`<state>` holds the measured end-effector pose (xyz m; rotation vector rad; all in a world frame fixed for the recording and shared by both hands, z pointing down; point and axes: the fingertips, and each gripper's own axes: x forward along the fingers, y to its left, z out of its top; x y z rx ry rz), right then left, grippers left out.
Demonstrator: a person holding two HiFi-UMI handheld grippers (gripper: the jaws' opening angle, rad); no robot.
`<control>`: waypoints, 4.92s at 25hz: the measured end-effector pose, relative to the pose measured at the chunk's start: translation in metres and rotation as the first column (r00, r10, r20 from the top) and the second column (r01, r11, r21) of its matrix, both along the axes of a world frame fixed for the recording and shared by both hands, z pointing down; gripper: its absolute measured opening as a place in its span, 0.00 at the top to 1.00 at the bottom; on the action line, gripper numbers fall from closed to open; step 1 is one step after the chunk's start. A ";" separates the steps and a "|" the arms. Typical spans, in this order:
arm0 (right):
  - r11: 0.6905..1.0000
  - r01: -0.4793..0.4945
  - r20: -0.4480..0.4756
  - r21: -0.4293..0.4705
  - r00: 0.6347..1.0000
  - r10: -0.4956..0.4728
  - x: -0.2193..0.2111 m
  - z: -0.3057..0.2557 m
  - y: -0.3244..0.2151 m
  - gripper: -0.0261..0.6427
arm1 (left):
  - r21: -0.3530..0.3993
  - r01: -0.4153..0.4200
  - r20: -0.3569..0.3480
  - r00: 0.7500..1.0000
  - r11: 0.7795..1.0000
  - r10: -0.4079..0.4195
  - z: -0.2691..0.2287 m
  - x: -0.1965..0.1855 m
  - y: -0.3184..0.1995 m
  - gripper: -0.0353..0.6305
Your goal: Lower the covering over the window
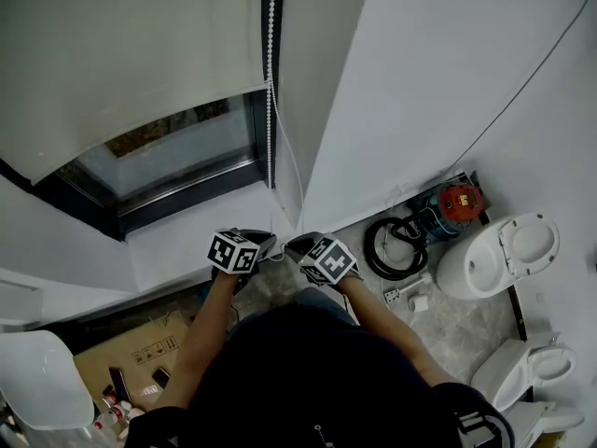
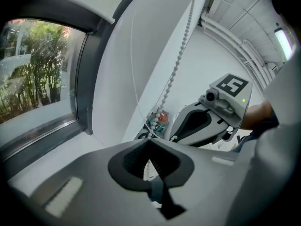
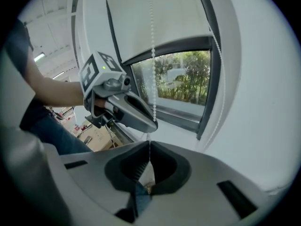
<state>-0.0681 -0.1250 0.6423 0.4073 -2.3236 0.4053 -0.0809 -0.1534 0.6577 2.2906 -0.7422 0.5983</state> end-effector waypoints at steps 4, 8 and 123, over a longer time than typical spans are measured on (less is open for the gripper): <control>1.000 -0.004 0.009 0.007 1.000 0.004 0.003 -0.004 0.000 0.94 | -0.008 0.004 0.008 1.000 1.000 -0.004 0.003 0.000 -0.001 0.93; 1.000 -0.014 0.013 0.013 1.000 0.014 0.007 -0.006 0.001 0.94 | -0.006 -0.008 0.014 1.000 1.000 0.009 0.003 0.004 -0.001 0.93; 0.473 -0.641 0.596 0.604 0.757 0.266 0.083 -0.357 -0.083 0.94 | 0.762 0.468 -0.260 0.854 0.448 -0.450 -0.359 -0.073 -0.026 0.93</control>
